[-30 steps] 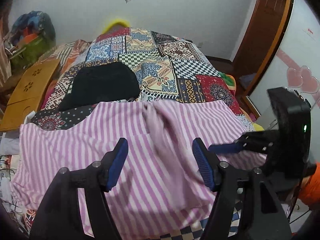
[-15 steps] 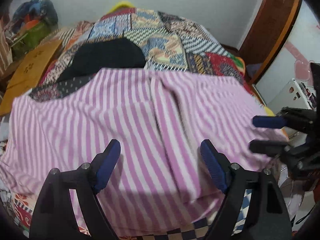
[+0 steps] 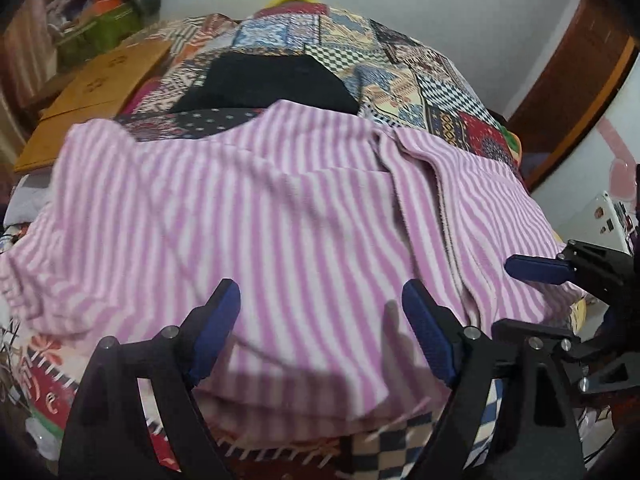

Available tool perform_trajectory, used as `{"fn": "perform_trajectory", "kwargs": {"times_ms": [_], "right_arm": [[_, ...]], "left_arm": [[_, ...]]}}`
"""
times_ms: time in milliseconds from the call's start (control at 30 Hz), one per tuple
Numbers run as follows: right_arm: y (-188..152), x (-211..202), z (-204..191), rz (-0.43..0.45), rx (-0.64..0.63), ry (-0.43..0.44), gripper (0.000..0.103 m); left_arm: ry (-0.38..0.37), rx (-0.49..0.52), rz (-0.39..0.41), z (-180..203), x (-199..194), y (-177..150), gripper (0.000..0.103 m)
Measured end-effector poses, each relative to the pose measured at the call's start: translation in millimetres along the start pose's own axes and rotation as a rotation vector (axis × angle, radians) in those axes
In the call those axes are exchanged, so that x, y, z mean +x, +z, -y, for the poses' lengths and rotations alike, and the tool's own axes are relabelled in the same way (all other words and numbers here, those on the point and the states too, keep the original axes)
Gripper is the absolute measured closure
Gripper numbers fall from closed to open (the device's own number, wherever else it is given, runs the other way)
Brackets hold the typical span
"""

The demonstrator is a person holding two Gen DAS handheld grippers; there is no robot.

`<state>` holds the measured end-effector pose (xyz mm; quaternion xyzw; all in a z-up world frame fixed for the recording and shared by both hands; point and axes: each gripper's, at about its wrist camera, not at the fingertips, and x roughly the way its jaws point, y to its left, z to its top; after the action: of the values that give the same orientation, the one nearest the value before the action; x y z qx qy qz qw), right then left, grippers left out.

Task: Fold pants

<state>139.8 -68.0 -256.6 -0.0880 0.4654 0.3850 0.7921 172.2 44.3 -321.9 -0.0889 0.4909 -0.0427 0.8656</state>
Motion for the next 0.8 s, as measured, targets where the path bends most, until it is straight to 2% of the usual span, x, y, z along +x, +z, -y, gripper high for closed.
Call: {"fn": "perform_trajectory", "kwargs": {"times_ms": [133,367,500,633,700,800], "right_arm": [[6.6,-2.8,3.0,0.009,0.036,0.053,0.049],[16.2,-19.2,1.7,0.075,0.051,0.025,0.048],[18.8,-24.7,3.0,0.103,0.058,0.013,0.048],[17.8,-22.8,8.5,0.104,0.081,0.009,0.048],[16.4,-21.2,10.5,0.098,0.088,0.002,0.048],[12.9,-19.2,13.4,0.088,0.100,-0.006,0.048]], "left_arm": [[0.022,-0.038,0.032,-14.9,-19.7,-5.0,0.020],[0.116,-0.201,0.099,-75.2,-60.3,-15.8,0.017],[0.167,-0.319,0.093,-117.3,-69.3,-27.6,0.016],[0.139,-0.437,0.054,-144.9,-61.5,-42.2,0.016],[0.099,-0.484,0.032,-152.1,-53.6,-48.1,0.016],[-0.003,-0.544,-0.004,-159.6,-37.8,-53.9,0.016]]}}
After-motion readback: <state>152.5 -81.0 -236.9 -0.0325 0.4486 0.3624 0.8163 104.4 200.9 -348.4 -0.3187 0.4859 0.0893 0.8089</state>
